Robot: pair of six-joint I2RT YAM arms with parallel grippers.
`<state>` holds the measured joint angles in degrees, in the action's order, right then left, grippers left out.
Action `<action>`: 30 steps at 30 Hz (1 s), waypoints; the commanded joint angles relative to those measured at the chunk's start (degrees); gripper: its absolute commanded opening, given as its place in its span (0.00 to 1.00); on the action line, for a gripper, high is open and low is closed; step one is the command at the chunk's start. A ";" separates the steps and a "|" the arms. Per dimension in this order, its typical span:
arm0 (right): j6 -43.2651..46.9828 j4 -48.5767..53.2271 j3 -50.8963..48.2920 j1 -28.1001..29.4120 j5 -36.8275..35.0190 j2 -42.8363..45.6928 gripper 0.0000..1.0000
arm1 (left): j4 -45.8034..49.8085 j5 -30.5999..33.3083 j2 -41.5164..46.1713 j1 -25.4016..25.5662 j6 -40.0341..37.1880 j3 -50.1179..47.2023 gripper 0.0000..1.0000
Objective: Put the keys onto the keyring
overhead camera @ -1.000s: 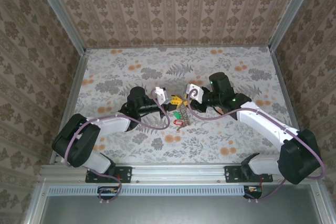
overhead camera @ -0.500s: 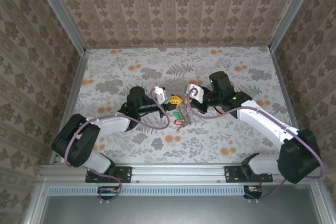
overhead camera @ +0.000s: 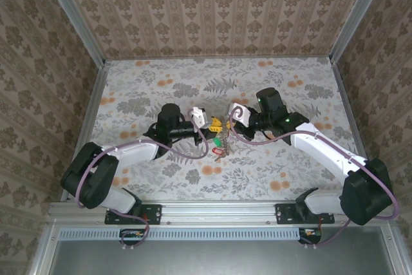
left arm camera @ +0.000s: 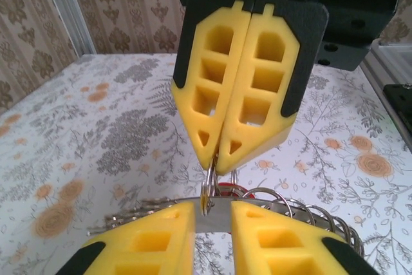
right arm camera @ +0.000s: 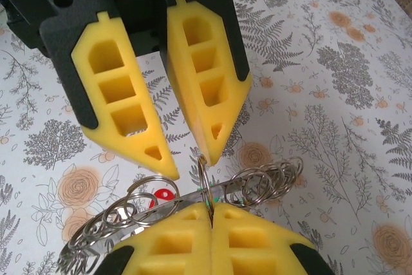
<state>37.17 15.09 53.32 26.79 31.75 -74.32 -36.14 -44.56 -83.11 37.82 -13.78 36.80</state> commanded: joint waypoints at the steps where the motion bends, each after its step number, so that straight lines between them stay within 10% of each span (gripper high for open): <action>1: -0.77 0.57 2.73 0.32 0.05 0.78 0.00 | 5.86 0.28 1.98 -0.12 -3.77 2.66 0.24; 30: -2.01 1.72 3.82 1.97 -2.48 -0.20 0.00 | 20.07 1.63 2.41 0.32 -12.32 10.00 0.31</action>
<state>35.79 17.58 55.16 28.38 28.91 -74.32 -19.27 -42.00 -79.88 37.85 -23.75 44.95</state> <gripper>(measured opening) 0.062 0.314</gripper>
